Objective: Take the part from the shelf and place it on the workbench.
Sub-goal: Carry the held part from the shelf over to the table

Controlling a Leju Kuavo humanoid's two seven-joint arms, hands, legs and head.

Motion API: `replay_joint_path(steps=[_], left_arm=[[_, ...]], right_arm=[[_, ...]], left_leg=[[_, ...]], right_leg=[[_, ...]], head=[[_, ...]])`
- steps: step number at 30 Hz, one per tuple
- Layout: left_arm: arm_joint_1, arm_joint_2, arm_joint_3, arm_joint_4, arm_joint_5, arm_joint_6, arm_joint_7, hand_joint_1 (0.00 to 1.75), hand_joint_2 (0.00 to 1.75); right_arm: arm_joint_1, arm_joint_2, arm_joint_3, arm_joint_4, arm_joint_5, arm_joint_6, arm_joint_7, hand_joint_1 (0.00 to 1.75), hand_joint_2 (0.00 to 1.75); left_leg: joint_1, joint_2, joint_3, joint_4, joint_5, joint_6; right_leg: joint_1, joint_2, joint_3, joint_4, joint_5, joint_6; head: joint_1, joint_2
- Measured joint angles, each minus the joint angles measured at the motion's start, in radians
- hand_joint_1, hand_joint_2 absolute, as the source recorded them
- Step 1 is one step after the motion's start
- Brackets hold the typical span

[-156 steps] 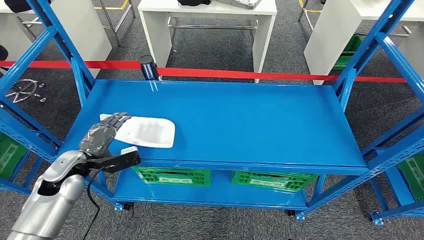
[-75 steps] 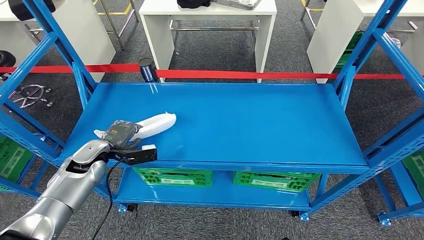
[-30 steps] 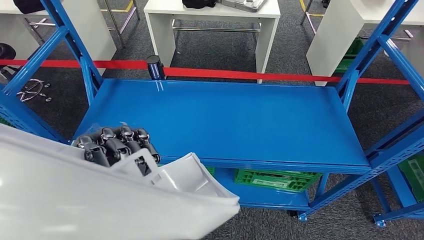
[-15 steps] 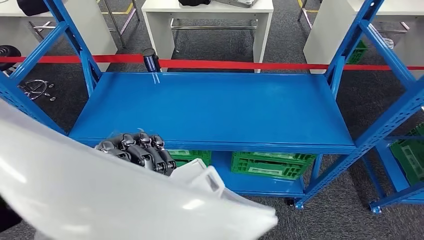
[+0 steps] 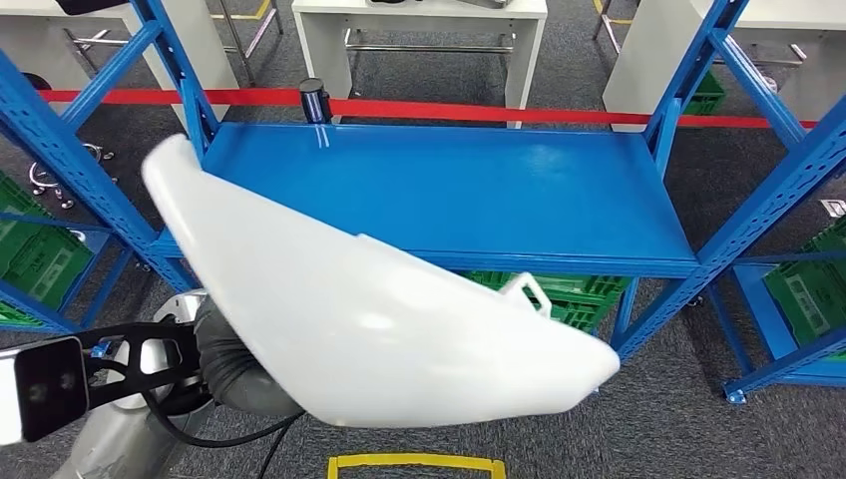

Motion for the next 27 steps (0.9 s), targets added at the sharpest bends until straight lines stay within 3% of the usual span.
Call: replay_joint_path(steps=[2, 3, 4, 5, 7, 9, 11, 13, 14, 16, 18, 19, 20, 21, 22, 24, 25, 27], left_arm=[[-0.004, 0.000, -0.005, 0.002, 0.001, 0.007, -0.013, 1.75, 1.75], [-0.004, 0.000, -0.007, 0.003, 0.001, 0.008, -0.020, 1.75, 1.75], [-0.004, 0.000, -0.008, 0.005, 0.001, 0.009, -0.025, 1.75, 1.75], [-0.004, 0.000, -0.009, 0.006, 0.001, 0.011, -0.031, 1.75, 1.75], [-0.003, -0.001, -0.008, 0.009, 0.004, 0.012, -0.047, 1.75, 1.75], [0.001, -0.005, -0.003, 0.010, 0.009, 0.003, -0.068, 1.75, 1.75], [0.009, -0.010, 0.004, 0.010, 0.012, -0.013, -0.091, 1.75, 1.75], [0.021, -0.012, 0.017, 0.011, 0.012, -0.028, -0.114, 1.75, 1.75], [0.027, -0.012, 0.024, 0.011, 0.012, -0.035, -0.123, 1.75, 1.75], [0.035, -0.014, 0.039, 0.011, 0.010, -0.048, -0.137, 1.75, 1.75], [0.043, -0.016, 0.050, 0.011, 0.010, -0.058, -0.144, 1.75, 1.75], [0.048, -0.017, 0.056, 0.011, 0.011, -0.062, -0.145, 1.75, 1.75], [0.053, -0.018, 0.060, 0.011, 0.011, -0.065, -0.145, 1.75, 1.75], [0.056, -0.019, 0.065, 0.011, 0.011, -0.067, -0.144, 1.75, 1.75], [0.058, -0.021, 0.069, 0.010, 0.010, -0.068, -0.141, 1.75, 1.75], [0.059, -0.027, 0.074, 0.005, 0.004, -0.069, -0.130, 1.75, 1.75], [0.059, -0.030, 0.075, 0.002, 0.000, -0.070, -0.124, 1.75, 1.75], [0.060, -0.034, 0.076, -0.002, -0.006, -0.070, -0.116, 1.75, 1.75]], right_arm=[[0.003, -0.009, -0.008, -0.001, 0.019, 0.021, 0.007, 0.00, 0.00], [0.005, -0.015, -0.011, -0.002, 0.030, 0.033, 0.011, 0.00, 0.00], [0.007, -0.022, -0.012, -0.005, 0.040, 0.043, 0.014, 0.00, 0.00], [0.009, -0.028, -0.013, -0.007, 0.049, 0.052, 0.016, 0.00, 0.00], [0.012, -0.041, -0.015, -0.014, 0.063, 0.062, 0.012, 0.00, 0.00], [0.016, -0.052, -0.018, -0.021, 0.072, 0.063, 0.002, 0.00, 0.00], [0.019, -0.060, -0.024, -0.031, 0.080, 0.063, -0.007, 0.00, 0.00], [0.023, -0.065, -0.034, -0.044, 0.086, 0.064, -0.012, 0.00, 0.00], [0.024, -0.066, -0.039, -0.052, 0.089, 0.066, -0.012, 0.00, 0.00], [0.028, -0.067, -0.050, -0.070, 0.098, 0.073, -0.010, 0.00, 0.00], [0.036, -0.067, -0.057, -0.088, 0.111, 0.086, -0.003, 0.00, 0.00], [0.040, -0.066, -0.061, -0.096, 0.117, 0.092, 0.000, 0.00, 0.00], [0.042, -0.066, -0.065, -0.102, 0.123, 0.097, 0.003, 0.00, 0.00], [0.044, -0.066, -0.068, -0.106, 0.129, 0.099, 0.004, 0.00, 0.00], [0.043, -0.065, -0.070, -0.109, 0.134, 0.100, 0.003, 0.00, 0.00], [0.041, -0.062, -0.073, -0.110, 0.143, 0.094, -0.004, 0.00, 0.00], [0.039, -0.061, -0.074, -0.110, 0.148, 0.090, -0.010, 0.00, 0.00], [0.034, -0.058, -0.074, -0.105, 0.156, 0.081, -0.025, 0.00, 0.00]], left_leg=[[-0.002, -0.002, -0.028, -0.001, 0.026, 0.003], [-0.002, -0.004, -0.044, 0.000, 0.039, 0.002], [-0.002, -0.007, -0.061, 0.001, 0.053, 0.000], [-0.001, -0.011, -0.080, 0.004, 0.066, -0.003], [0.002, -0.022, -0.118, 0.017, 0.088, -0.011], [0.002, -0.036, -0.150, 0.039, 0.103, -0.023], [0.002, -0.048, -0.165, 0.051, 0.117, -0.033], [0.005, -0.054, -0.172, 0.055, 0.123, -0.044], [0.007, -0.049, -0.179, 0.069, 0.103, -0.050], [0.012, -0.029, -0.204, 0.154, 0.012, -0.062], [0.019, -0.016, -0.230, 0.286, -0.074, -0.070], [0.022, -0.014, -0.230, 0.331, -0.086, -0.072], [0.024, -0.012, -0.214, 0.343, -0.078, -0.072], [0.025, -0.011, -0.179, 0.316, -0.058, -0.071], [0.025, -0.011, -0.125, 0.256, -0.038, -0.067], [0.020, -0.013, -0.019, 0.112, -0.040, -0.055], [0.015, -0.014, 0.010, 0.065, -0.048, -0.049], [0.005, -0.012, 0.015, 0.037, -0.047, -0.035]], right_leg=[[-0.001, 0.000, -0.034, 0.118, -0.088, -0.007], [-0.002, 0.000, -0.045, 0.178, -0.114, -0.003], [-0.003, 0.000, -0.045, 0.217, -0.119, 0.006], [-0.005, 0.000, -0.028, 0.223, -0.105, 0.020], [-0.012, 0.013, 0.056, 0.129, -0.068, 0.041], [-0.016, 0.046, 0.146, -0.005, -0.080, 0.037], [-0.012, 0.060, 0.171, -0.052, -0.102, 0.021], [-0.013, 0.046, 0.159, -0.046, -0.090, 0.004], [-0.014, 0.038, 0.151, -0.046, -0.080, -0.005], [-0.014, 0.024, 0.132, -0.046, -0.058, -0.016], [-0.010, 0.013, 0.107, -0.045, -0.035, -0.017], [-0.009, 0.009, 0.094, -0.044, -0.024, -0.016], [-0.009, 0.005, 0.080, -0.044, -0.013, -0.014], [-0.008, 0.003, 0.067, -0.044, -0.002, -0.012], [-0.008, 0.002, 0.056, -0.044, 0.007, -0.009], [-0.008, 0.003, 0.044, -0.046, 0.026, -0.001], [-0.009, 0.003, 0.042, -0.048, 0.034, 0.006], [-0.013, 0.004, 0.040, -0.057, 0.054, 0.021]], head=[[0.002, 0.000], [0.003, 0.000], [0.003, 0.000], [0.003, 0.000], [0.003, 0.000], [0.002, 0.000], [0.000, 0.000], [-0.001, 0.000], [-0.003, 0.000], [-0.008, 0.000], [-0.010, 0.000], [-0.010, 0.000], [-0.010, 0.000], [-0.010, 0.000], [-0.010, 0.000], [-0.009, 0.000], [-0.009, 0.000], [-0.009, 0.000]])
